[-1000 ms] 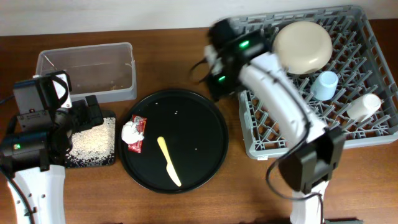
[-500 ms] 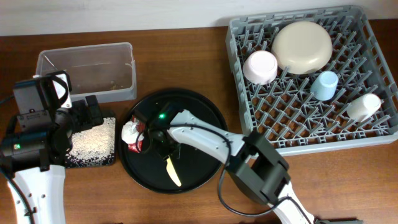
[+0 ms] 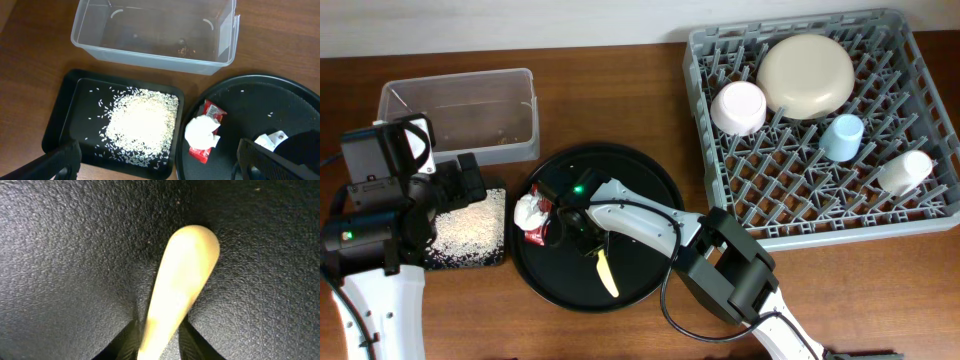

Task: Sort waste into correct bins and load items into the dishwasher rack
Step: 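Return the right gripper to the yellow spoon and grasp it, then lift the yellow spoon and place it in the rack's left side, then release the yellow spoon and raise the right gripper out of the rack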

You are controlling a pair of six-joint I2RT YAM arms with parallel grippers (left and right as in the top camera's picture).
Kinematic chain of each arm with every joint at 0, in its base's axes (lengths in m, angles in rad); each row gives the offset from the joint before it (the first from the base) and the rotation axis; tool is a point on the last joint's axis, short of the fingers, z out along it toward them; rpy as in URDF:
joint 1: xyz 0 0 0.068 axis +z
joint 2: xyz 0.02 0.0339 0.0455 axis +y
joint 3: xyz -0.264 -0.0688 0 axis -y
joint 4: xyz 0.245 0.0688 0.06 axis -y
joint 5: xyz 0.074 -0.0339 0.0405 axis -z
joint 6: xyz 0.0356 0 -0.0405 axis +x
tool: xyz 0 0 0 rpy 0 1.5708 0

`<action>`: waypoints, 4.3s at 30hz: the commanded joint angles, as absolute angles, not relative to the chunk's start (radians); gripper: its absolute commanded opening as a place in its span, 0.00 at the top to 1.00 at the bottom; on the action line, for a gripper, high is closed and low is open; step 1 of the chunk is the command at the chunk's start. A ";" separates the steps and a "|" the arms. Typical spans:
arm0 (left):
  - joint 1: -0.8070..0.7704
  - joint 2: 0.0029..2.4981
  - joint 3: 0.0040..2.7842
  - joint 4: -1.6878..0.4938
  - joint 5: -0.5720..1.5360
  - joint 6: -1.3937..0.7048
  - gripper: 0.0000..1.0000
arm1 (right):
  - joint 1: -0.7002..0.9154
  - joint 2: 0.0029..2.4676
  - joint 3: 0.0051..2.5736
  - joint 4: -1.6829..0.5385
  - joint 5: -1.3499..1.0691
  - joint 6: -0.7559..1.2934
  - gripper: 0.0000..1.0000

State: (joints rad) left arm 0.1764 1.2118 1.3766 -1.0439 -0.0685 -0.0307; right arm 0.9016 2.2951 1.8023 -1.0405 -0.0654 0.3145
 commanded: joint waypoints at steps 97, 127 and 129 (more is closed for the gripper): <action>0.179 1.209 1.386 -1.042 -0.076 -0.030 0.01 | 0.250 2.295 2.400 -1.648 0.132 0.185 0.86; 0.180 1.209 1.386 -1.042 -0.076 -0.030 0.01 | 0.406 1.960 2.416 -1.509 0.079 0.191 0.51; 0.179 1.209 1.386 -1.042 -0.076 -0.030 0.01 | 0.414 1.863 2.416 -1.464 0.079 0.191 0.50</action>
State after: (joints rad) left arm 0.1764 1.2118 1.3766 -1.0439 -0.0685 -0.0307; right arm 0.4004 2.0361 2.3798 -1.5040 0.0841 0.1986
